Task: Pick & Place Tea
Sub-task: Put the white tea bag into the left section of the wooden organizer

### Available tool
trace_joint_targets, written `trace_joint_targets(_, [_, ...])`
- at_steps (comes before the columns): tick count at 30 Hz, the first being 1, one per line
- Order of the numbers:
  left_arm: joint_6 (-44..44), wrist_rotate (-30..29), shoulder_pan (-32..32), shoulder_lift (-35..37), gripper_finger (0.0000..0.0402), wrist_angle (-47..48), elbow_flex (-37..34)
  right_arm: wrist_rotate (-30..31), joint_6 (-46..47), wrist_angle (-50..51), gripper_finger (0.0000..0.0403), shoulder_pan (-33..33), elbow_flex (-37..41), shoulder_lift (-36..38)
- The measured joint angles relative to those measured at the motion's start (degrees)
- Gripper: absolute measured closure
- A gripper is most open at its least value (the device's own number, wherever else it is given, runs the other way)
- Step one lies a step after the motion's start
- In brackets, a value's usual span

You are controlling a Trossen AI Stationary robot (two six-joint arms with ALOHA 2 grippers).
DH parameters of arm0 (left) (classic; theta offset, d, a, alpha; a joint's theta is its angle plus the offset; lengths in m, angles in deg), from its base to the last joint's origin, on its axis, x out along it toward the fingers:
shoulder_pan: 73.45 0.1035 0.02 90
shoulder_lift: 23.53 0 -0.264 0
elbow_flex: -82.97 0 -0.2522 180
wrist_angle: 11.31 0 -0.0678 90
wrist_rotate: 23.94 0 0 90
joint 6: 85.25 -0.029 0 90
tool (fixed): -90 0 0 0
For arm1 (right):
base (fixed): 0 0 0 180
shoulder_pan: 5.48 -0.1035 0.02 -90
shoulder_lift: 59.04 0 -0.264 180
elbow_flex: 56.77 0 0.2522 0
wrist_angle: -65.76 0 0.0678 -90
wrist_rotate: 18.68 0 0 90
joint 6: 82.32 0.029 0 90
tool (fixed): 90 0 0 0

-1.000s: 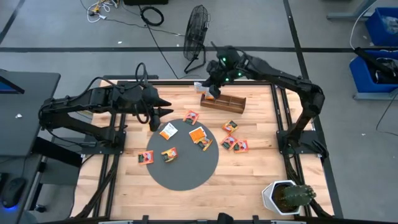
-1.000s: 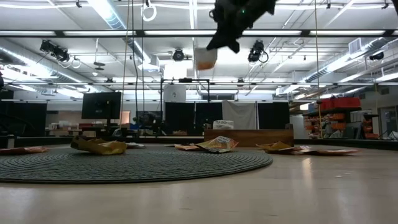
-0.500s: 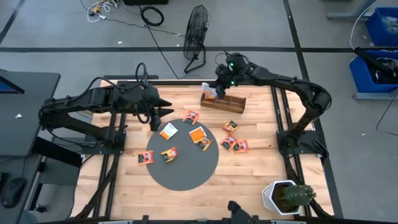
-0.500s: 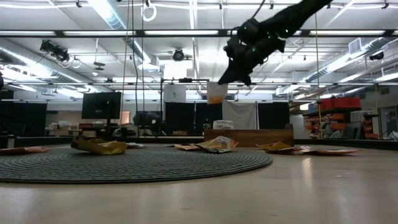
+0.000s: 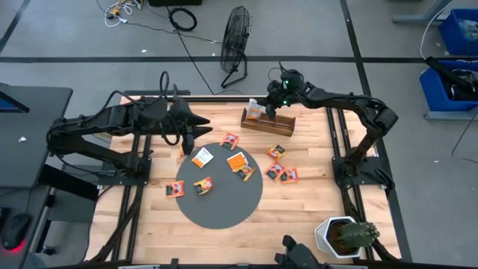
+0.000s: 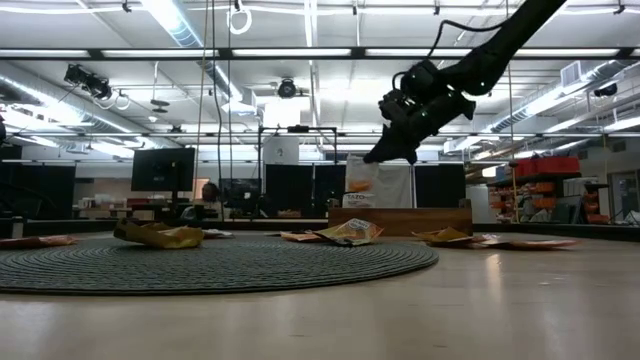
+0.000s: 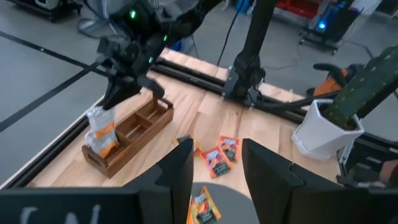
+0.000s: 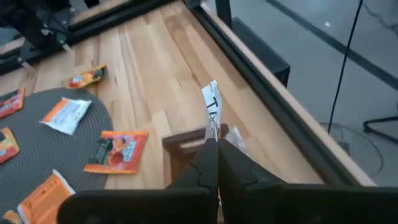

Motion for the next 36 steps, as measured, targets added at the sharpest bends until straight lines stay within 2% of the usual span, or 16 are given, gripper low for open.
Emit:
trace_joint_targets(22, [0.39,0.02,0.00,0.00,0.0259,-2.90,0.00,0.61,0.51,-2.49,0.0401,-1.27,0.11,-8.40])
trace_joint_targets(26, [0.42,0.02,0.00,0.00,0.0259,-2.90,0.00,0.78,0.83,-2.45,0.0384,-1.27,0.11,-8.54])
trace_joint_targets(36, [0.13,0.02,0.00,0.00,0.0259,-2.52,0.00,3.63,2.34,-2.62,0.0309,-1.37,0.11,-8.26])
